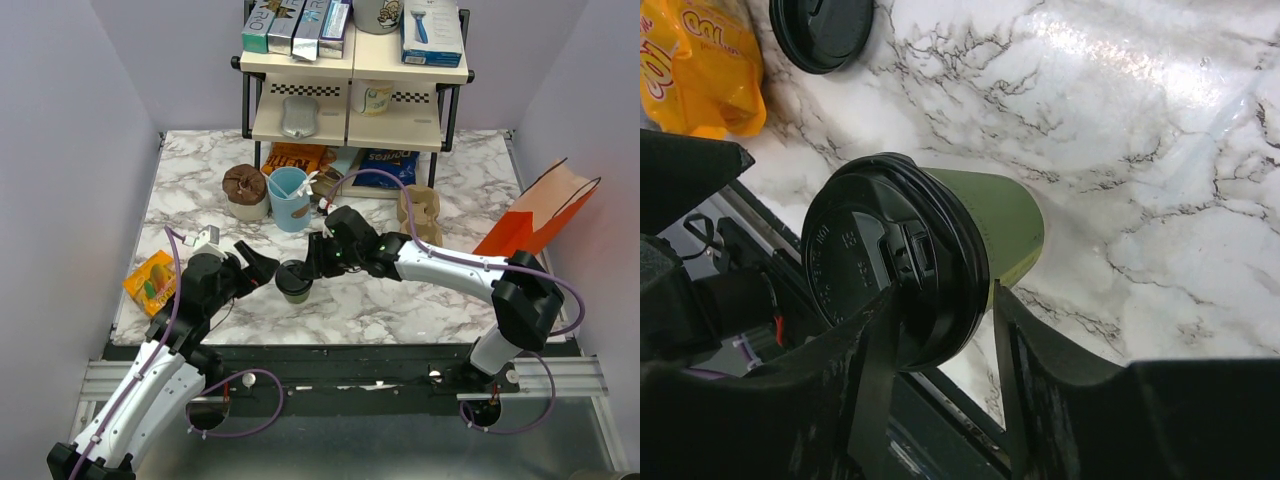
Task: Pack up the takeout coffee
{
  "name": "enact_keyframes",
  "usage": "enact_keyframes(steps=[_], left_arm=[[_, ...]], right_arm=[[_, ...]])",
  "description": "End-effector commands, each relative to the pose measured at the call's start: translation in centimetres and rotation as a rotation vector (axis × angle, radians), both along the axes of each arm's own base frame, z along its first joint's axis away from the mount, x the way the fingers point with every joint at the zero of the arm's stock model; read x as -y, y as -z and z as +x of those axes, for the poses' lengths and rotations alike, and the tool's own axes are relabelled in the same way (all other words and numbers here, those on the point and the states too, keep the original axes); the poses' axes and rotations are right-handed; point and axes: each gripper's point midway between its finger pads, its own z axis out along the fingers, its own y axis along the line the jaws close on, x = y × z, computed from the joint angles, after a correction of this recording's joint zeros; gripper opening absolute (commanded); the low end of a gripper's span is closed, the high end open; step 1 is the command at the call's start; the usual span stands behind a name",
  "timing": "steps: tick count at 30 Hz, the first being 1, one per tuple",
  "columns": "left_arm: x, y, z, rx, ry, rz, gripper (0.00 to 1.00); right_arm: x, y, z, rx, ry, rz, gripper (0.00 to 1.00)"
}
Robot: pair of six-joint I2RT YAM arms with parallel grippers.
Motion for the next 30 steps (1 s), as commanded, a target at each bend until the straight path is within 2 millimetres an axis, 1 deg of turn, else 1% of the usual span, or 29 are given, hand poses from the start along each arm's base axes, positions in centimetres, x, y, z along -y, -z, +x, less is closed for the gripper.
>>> enact_keyframes(steps=[1, 2, 3, 4, 6, 8, 9, 15, 21, 22, 24, 25, 27, 28, 29, 30], left_arm=[[-0.4, 0.4, -0.2, -0.001, -0.006, 0.026, 0.99], [-0.5, 0.5, -0.2, -0.004, -0.008, 0.030, 0.99], [-0.5, 0.5, -0.2, -0.003, -0.012, 0.029, 0.99], [-0.6, 0.5, -0.2, -0.003, -0.016, 0.029, 0.99], [-0.7, 0.4, -0.2, 0.000, -0.018, 0.029, 0.99], [-0.7, 0.4, -0.3, 0.000, -0.019, 0.028, 0.99], [-0.7, 0.3, -0.3, 0.002, -0.022, 0.029, 0.99], [-1.3, 0.2, -0.3, 0.004, -0.055, 0.027, 0.99], [-1.4, -0.1, -0.3, 0.015, -0.062, 0.019, 0.99], [-1.4, -0.1, -0.3, 0.014, -0.062, 0.020, 0.99], [-1.4, -0.1, -0.3, 0.013, -0.064, 0.020, 0.99], [-1.4, 0.0, -0.3, 0.009, -0.063, 0.021, 0.99], [-1.4, 0.0, -0.3, 0.009, -0.064, 0.021, 0.99], [-1.3, 0.0, -0.3, 0.010, -0.063, 0.020, 0.99], [-1.4, 0.1, -0.3, 0.005, -0.063, 0.023, 0.99], [-1.3, 0.0, -0.3, 0.006, -0.063, 0.022, 0.99]], right_arm=[[-0.5, 0.4, -0.5, -0.053, 0.015, 0.004, 0.43], [-0.5, 0.4, -0.4, -0.052, 0.022, 0.006, 0.43], [-0.5, 0.0, -0.2, -0.043, 0.036, 0.010, 0.38], [-0.4, -0.1, 0.0, -0.040, 0.047, 0.011, 0.36], [-0.2, -0.5, 0.3, -0.024, 0.072, 0.013, 0.33], [0.1, -0.7, 0.6, -0.017, 0.088, 0.014, 0.33], [0.2, -0.6, 0.7, -0.019, 0.096, 0.011, 0.31], [2.1, -1.1, 2.6, 0.006, 0.161, 0.012, 0.30], [5.4, -1.3, 5.8, 0.043, 0.264, -0.002, 0.29], [6.3, -1.3, 6.9, 0.051, 0.297, -0.008, 0.29], [7.3, -1.1, 8.0, 0.062, 0.322, -0.014, 0.29], [8.2, -1.0, 9.1, 0.064, 0.353, -0.017, 0.29], [9.0, -1.2, 10.4, 0.079, 0.377, -0.016, 0.29], [9.9, -0.8, 11.4, 0.076, 0.403, -0.025, 0.29], [10.3, -1.0, 12.1, 0.086, 0.415, -0.024, 0.29], [10.9, -1.3, 13.3, 0.117, 0.442, -0.032, 0.29]])
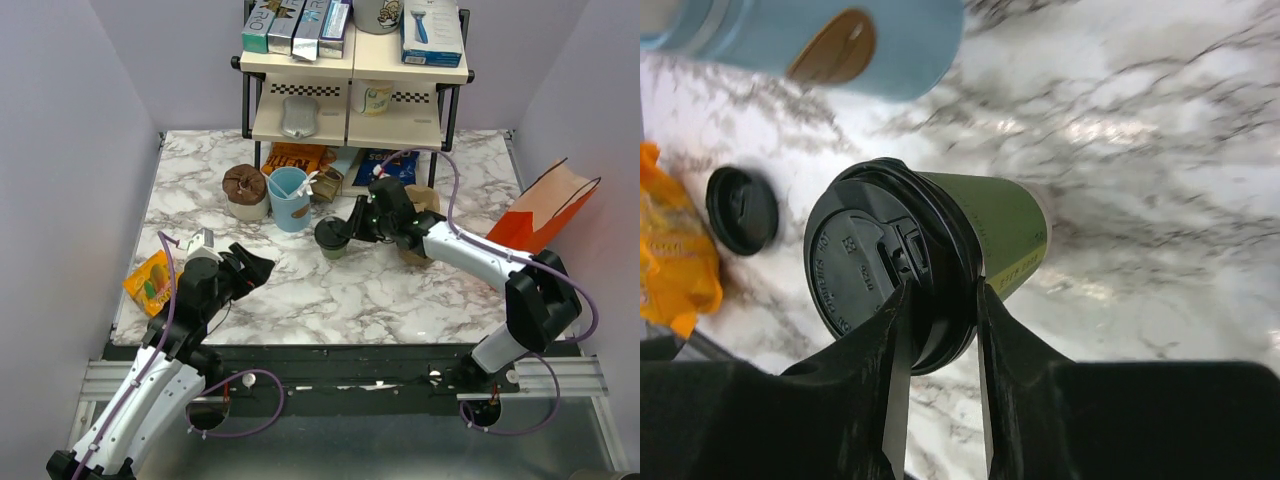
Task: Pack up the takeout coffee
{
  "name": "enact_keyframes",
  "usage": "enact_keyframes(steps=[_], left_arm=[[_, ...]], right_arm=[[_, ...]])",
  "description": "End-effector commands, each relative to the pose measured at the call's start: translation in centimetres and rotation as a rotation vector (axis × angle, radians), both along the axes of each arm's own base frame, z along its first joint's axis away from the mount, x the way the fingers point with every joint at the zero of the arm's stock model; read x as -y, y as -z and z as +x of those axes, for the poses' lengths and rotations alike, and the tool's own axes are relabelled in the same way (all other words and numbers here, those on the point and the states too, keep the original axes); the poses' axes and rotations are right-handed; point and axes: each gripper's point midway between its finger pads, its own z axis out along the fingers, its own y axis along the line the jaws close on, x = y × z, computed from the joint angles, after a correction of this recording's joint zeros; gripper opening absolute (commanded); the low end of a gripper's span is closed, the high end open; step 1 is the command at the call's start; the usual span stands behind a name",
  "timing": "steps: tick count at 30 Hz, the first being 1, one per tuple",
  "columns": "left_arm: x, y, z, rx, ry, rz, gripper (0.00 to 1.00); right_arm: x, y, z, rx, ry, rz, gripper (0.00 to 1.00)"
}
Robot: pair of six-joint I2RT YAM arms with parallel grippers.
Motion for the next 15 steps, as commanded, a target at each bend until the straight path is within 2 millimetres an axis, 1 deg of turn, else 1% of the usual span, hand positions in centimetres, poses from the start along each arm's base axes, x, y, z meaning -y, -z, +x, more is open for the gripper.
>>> enact_keyframes(steps=[1, 3, 4, 6, 7, 8, 10, 11, 12, 14, 15], left_arm=[[-0.3, 0.3, 0.0, -0.007, -0.014, 0.015, 0.99], [-0.3, 0.2, 0.0, -0.006, -0.016, 0.009, 0.99], [-0.3, 0.2, 0.0, -0.007, -0.018, 0.008, 0.99], [-0.3, 0.2, 0.0, -0.007, -0.020, 0.007, 0.99], [-0.3, 0.2, -0.1, -0.008, -0.018, 0.008, 0.99], [-0.3, 0.3, -0.1, -0.010, -0.017, 0.008, 0.99], [-0.3, 0.2, -0.1, -0.013, -0.021, 0.000, 0.99], [-0.2, 0.2, -0.1, -0.016, -0.019, -0.003, 0.99], [-0.2, 0.3, -0.2, -0.022, -0.019, -0.002, 0.99], [-0.1, 0.5, -0.2, -0.033, -0.021, -0.009, 0.99], [-0.1, 0.5, -0.2, -0.038, -0.022, -0.009, 0.99]], right_arm=[[3.2, 0.1, 4.5, 0.072, 0.108, -0.056, 0.29], [3.8, -0.3, 5.9, 0.088, 0.131, -0.056, 0.29], [4.5, -0.7, 7.1, 0.109, 0.157, -0.059, 0.29], [5.2, -0.4, 8.4, 0.127, 0.185, -0.084, 0.29], [5.7, -1.1, 9.4, 0.148, 0.210, -0.087, 0.29], [6.0, -0.8, 9.9, 0.147, 0.222, -0.094, 0.29], [6.5, -1.0, 10.8, 0.159, 0.239, -0.093, 0.29], [6.5, -1.4, 11.3, 0.169, 0.245, -0.086, 0.29], [6.5, -1.5, 11.5, 0.175, 0.246, -0.087, 0.31], [6.6, -1.9, 12.0, 0.186, 0.249, -0.083, 0.34], [6.6, -1.8, 12.1, 0.186, 0.250, -0.083, 0.39]])
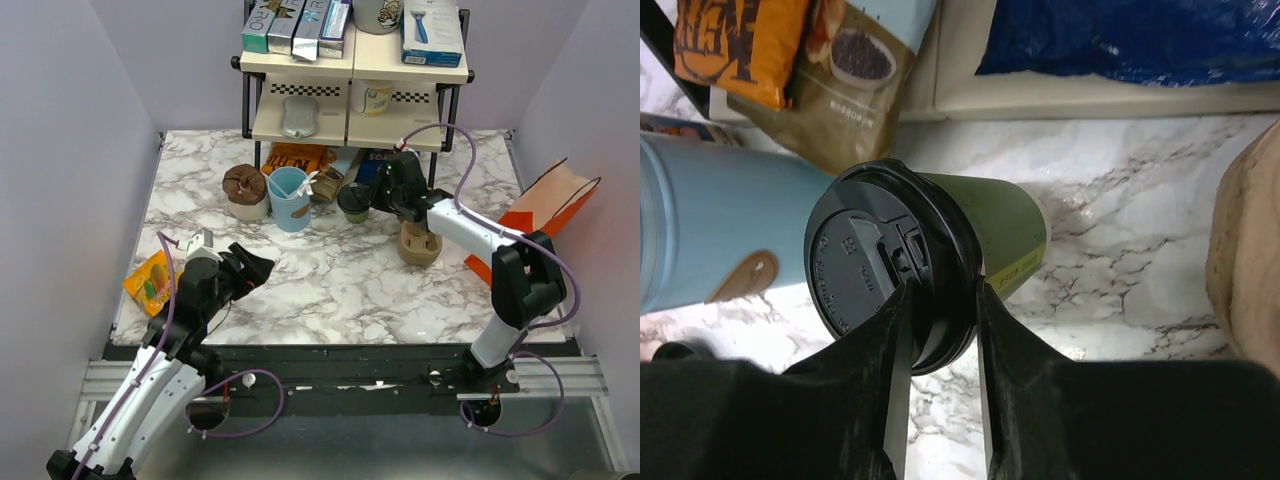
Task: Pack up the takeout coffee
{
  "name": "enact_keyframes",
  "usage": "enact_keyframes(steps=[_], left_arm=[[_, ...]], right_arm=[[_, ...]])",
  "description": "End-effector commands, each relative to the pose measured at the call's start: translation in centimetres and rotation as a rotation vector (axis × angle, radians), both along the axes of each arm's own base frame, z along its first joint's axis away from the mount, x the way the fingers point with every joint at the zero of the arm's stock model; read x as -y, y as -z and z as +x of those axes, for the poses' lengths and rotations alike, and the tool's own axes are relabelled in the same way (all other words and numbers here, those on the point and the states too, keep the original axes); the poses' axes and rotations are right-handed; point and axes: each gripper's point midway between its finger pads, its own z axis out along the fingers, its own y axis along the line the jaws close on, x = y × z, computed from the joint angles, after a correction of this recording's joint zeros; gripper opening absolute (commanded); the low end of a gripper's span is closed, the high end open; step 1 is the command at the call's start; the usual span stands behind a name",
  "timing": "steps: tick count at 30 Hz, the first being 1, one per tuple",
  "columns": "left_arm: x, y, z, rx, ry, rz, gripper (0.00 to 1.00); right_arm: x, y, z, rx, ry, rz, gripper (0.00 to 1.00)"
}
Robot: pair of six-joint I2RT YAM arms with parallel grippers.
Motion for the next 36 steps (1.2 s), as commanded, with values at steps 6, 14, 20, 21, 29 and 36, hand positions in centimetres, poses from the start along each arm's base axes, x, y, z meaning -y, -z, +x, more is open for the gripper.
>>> enact_keyframes(steps=[6, 14, 20, 21, 29, 36], left_arm=[[0.0, 1.0, 0.3, -0.046, -0.029, -0.010, 0.99], [0.0, 1.9, 0.5, -0.085, -0.036, 0.017, 0.99], [-0.1, 2.4, 0.3, -0.095, -0.026, 0.035, 0.99], [-0.1, 2.4, 0.3, -0.092, -0.023, 0.037, 0.99], [0.2, 2.4, 0.4, -0.094, 0.004, 0.054, 0.99], [0.8, 2.3, 0.6, -0.086, 0.028, 0.041, 0.99]], right_arm=[[1.2, -2.5, 1.6, 0.083, 0.054, -0.011, 0.71], [4.0, -7.8, -0.4, 0.174, 0.111, -0.046, 0.94], [6.0, -10.7, -3.6, 0.219, 0.102, -0.069, 1.00], [6.5, -12.3, -4.5, 0.248, 0.102, -0.053, 1.00], [9.6, -18.6, -9.4, 0.435, 0.110, -0.018, 1.00], [15.7, -22.3, -11.6, 0.451, 0.291, -0.218, 1.00]])
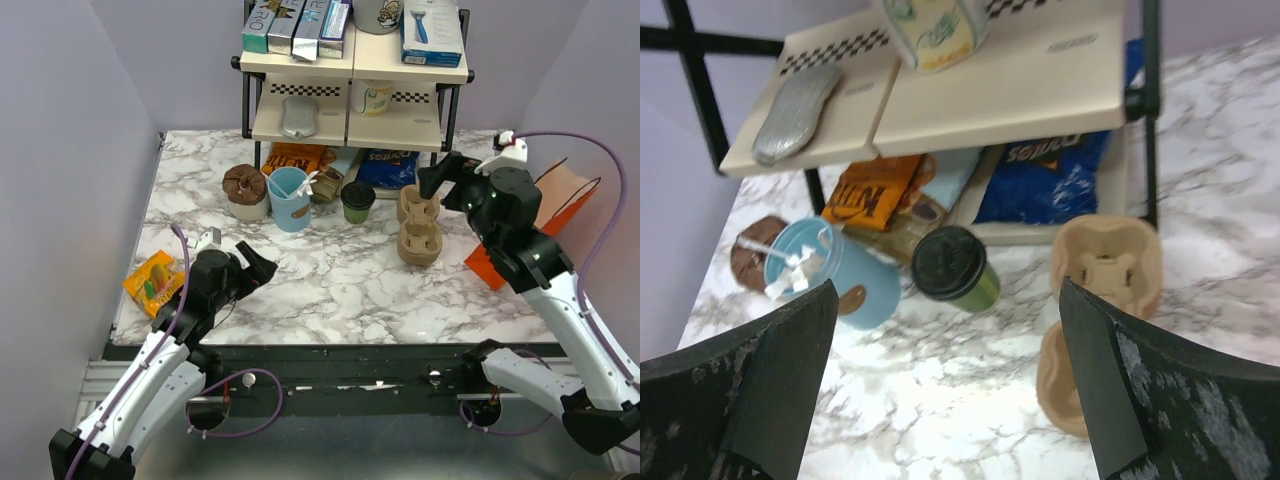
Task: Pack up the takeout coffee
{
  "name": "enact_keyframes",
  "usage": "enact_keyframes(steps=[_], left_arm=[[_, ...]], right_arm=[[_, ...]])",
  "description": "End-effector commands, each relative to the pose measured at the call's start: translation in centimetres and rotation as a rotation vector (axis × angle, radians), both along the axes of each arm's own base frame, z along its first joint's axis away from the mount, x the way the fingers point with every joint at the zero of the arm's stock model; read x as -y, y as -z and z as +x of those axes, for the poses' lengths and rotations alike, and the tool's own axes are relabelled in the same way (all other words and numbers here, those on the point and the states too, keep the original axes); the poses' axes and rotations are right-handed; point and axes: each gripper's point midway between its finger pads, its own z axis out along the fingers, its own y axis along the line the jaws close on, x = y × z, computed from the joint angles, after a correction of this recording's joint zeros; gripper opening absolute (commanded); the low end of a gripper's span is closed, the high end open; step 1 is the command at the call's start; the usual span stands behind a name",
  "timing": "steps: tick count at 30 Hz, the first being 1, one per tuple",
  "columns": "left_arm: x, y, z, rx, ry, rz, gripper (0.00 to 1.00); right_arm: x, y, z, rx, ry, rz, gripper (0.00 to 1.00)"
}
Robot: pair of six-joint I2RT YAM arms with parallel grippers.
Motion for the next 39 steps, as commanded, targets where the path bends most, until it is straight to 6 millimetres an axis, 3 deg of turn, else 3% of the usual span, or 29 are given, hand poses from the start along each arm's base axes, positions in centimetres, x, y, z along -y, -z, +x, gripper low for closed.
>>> enact_keyframes(steps=[1, 2, 4, 9, 19, 26, 31, 32, 35, 36, 39], left_arm=[[0.5, -0.2, 0.1, 0.018, 0.035, 0.004, 0.99], [0.5, 0.0, 0.1, 0.011, 0.036, 0.008, 0.99], [0.4, -0.1, 0.1, 0.010, 0.033, 0.010, 0.99], [0.4, 0.0, 0.0, 0.009, 0.029, 0.007, 0.99], [0.0, 0.2, -0.4, -0.002, 0.021, 0.021, 0.99], [-0.2, 0.3, -0.4, -0.003, 0.015, 0.026, 0.99], [-0.3, 0.3, -0.4, -0.002, 0.007, 0.027, 0.99], [-0.3, 0.2, -0.4, 0.000, 0.008, 0.029, 0.99], [-0.5, 0.3, -0.4, -0.003, 0.004, 0.034, 0.99], [-0.5, 0.3, -0.4, -0.002, -0.001, 0.031, 0.99], [-0.4, 0.1, -0.4, 0.006, 0.002, 0.028, 0.99]], right_arm=[[5.6, -0.6, -1.0, -0.058, 0.234, -0.167, 1.00], [7.2, -1.8, -1.0, -0.045, 0.313, -0.187, 1.00], [8.7, -1.2, -0.7, -0.098, 0.374, -0.237, 1.00], [10.5, -1.2, 0.2, -0.171, 0.415, -0.241, 1.00], [16.6, 1.6, -0.6, -0.309, 0.648, -0.314, 1.00], [17.8, 5.3, -0.1, -0.426, 0.666, -0.345, 1.00], [19.0, 9.3, 0.3, -0.543, 0.700, -0.362, 0.98], [19.1, 9.8, 0.5, -0.557, 0.700, -0.369, 0.95], [19.5, 10.8, 0.5, -0.593, 0.723, -0.378, 0.66], [19.5, 10.8, 0.4, -0.595, 0.725, -0.379, 0.50], [19.7, 9.8, 0.1, -0.569, 0.744, -0.373, 0.28]])
